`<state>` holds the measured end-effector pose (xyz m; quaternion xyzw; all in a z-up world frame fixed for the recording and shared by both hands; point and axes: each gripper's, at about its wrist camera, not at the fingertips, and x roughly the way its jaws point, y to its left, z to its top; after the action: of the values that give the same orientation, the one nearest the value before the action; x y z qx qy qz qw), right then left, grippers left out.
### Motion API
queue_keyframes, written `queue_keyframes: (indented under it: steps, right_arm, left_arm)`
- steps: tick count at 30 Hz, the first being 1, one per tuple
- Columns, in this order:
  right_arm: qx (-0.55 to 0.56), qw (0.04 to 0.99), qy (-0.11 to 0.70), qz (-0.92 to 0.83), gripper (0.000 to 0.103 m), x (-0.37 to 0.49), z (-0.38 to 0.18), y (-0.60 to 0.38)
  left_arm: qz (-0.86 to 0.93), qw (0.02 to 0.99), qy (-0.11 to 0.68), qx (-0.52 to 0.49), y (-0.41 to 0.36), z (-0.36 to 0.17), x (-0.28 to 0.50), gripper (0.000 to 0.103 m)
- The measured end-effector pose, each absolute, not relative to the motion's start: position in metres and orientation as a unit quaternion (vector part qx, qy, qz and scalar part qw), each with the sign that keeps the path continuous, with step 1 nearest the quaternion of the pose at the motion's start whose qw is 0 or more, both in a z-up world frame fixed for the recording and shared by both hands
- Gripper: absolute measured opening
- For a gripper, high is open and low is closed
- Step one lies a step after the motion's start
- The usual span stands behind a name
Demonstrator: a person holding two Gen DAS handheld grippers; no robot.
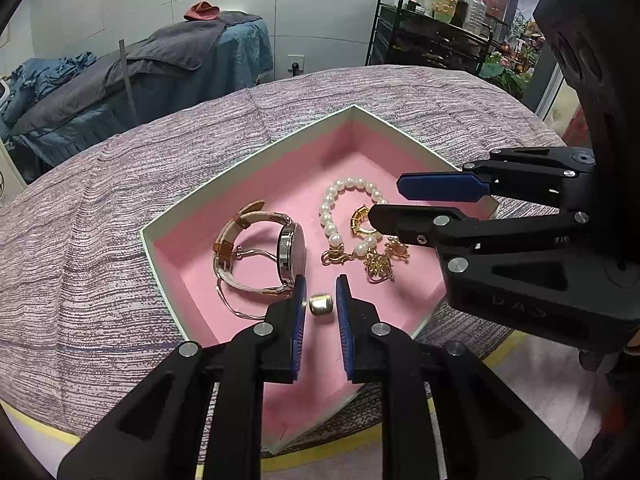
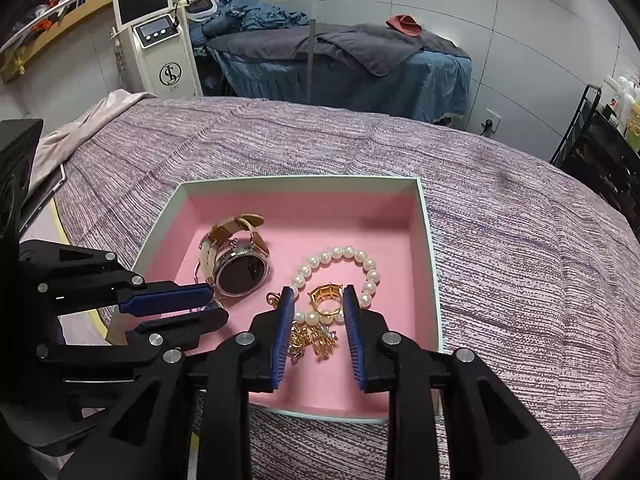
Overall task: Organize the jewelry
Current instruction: 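Open both grippers to drop the charm and brooch into the box, then move the left gripper to the second small gold charm and grasp it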
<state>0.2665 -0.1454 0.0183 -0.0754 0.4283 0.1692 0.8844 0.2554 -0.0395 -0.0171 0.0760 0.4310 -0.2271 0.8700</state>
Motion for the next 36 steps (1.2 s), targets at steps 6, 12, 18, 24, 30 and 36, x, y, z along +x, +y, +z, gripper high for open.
queue_keyframes:
  steps: [6, 12, 18, 24, 30, 36]
  right_arm:
    - [-0.036, 0.900, 0.406, 0.154, 0.050, 0.253, 0.036, -0.163]
    - [-0.031, 0.905, 0.395, 0.157, 0.057, 0.219, 0.037, -0.170]
    - [-0.024, 0.905, 0.400, 0.147, 0.060, 0.191, 0.025, -0.176]
    - [-0.037, 0.903, 0.404, 0.139, 0.063, 0.169, 0.016, -0.176]
    - [-0.036, 0.902, 0.406, 0.139, 0.068, 0.147, 0.008, -0.179]
    - [-0.033, 0.899, 0.414, 0.138, 0.071, 0.131, 0.002, -0.184]
  left_arm:
    - [-0.203, 0.897, 0.390, 0.053, -0.019, 0.003, 0.236, 0.069]
    - [-0.167, 0.916, 0.364, 0.020, 0.010, 0.008, 0.200, 0.085]
    - [-0.166, 0.917, 0.363, 0.009, 0.020, -0.001, 0.158, 0.087]
    - [-0.173, 0.910, 0.377, 0.021, 0.012, -0.018, 0.125, 0.087]
    - [-0.181, 0.904, 0.387, 0.007, 0.003, -0.036, 0.108, 0.087]
    - [-0.193, 0.898, 0.396, 0.003, -0.010, -0.046, 0.103, 0.077]
